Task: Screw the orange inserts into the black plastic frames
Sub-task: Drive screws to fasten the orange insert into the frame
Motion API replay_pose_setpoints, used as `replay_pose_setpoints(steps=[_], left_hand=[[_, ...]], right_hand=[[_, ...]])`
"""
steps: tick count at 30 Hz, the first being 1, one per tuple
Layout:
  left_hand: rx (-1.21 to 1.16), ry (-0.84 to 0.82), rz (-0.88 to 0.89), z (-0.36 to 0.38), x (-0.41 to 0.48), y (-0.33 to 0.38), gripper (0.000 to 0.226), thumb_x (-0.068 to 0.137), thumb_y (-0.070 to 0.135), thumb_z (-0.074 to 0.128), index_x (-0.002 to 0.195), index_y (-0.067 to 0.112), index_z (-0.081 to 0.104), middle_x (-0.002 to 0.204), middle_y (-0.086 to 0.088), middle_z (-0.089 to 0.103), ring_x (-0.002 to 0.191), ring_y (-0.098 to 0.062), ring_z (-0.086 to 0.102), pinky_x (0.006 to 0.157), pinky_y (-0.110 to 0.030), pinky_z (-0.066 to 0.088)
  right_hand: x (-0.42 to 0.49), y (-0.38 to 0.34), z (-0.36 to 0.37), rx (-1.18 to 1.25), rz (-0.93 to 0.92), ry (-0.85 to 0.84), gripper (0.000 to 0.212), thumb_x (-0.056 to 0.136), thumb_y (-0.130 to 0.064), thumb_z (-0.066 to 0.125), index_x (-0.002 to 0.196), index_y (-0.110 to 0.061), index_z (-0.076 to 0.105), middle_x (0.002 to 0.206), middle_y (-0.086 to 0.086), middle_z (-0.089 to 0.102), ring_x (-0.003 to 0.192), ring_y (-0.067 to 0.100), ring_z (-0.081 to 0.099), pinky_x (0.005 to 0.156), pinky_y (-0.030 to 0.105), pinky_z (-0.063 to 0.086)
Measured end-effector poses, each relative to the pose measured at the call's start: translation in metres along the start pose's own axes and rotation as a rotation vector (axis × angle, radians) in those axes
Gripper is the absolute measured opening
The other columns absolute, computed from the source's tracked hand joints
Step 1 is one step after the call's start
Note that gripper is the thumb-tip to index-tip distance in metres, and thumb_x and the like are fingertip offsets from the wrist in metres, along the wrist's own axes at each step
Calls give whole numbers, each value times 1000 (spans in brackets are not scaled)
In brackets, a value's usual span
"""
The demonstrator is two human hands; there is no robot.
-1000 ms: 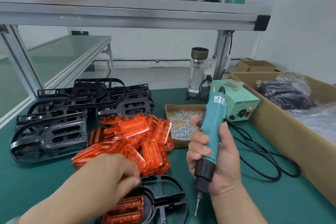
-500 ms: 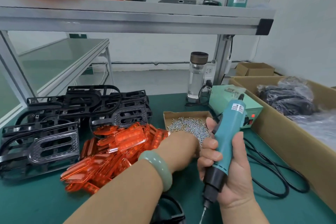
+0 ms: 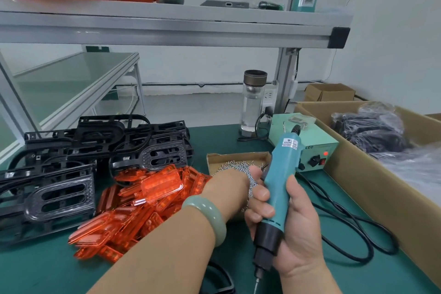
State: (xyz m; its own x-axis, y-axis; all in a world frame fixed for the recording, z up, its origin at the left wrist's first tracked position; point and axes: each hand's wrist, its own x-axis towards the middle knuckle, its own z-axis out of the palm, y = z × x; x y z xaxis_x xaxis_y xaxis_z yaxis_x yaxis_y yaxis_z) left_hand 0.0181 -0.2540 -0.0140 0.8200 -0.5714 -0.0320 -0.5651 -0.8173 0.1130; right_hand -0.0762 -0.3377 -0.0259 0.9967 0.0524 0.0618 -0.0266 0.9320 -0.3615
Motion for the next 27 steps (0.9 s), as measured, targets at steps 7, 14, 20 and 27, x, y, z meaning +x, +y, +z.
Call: replay_pose_setpoints(steps=[7,14,20,27], left_hand=[[66,108,13,-6,-2,1,20,87,8,49,89,24,61,98,-6,66,96,-26,62,73,-27,40],[-75,289,-54,-7,-5,-5,36,87,13,49,106,40,62,95,-1,67,91,-24,63,68,-29,43],[-847,339,-204,-15,-14,-13,8,84,20,66,88,23,73,71,2,71,65,-9,63,69,-23,53],[-1820,234,-504,-33,-66,-39,28,75,37,71,78,11,62,52,4,55,41,-4,45,33,-13,36]], right_hand=[[1,0,0,-28,-27,14,66,49,-30,95,103,-5,66,68,7,51,45,12,45,46,26,46],[2,2,-1,-64,-73,50,36,88,-37,52,102,-7,65,67,5,50,45,10,44,46,24,45],[3,3,-1,-95,-74,109,40,83,-38,53,107,-7,63,66,4,50,44,10,45,44,24,45],[2,9,8,-66,-71,154,51,79,-55,55,105,-13,66,62,0,47,44,11,45,44,23,45]])
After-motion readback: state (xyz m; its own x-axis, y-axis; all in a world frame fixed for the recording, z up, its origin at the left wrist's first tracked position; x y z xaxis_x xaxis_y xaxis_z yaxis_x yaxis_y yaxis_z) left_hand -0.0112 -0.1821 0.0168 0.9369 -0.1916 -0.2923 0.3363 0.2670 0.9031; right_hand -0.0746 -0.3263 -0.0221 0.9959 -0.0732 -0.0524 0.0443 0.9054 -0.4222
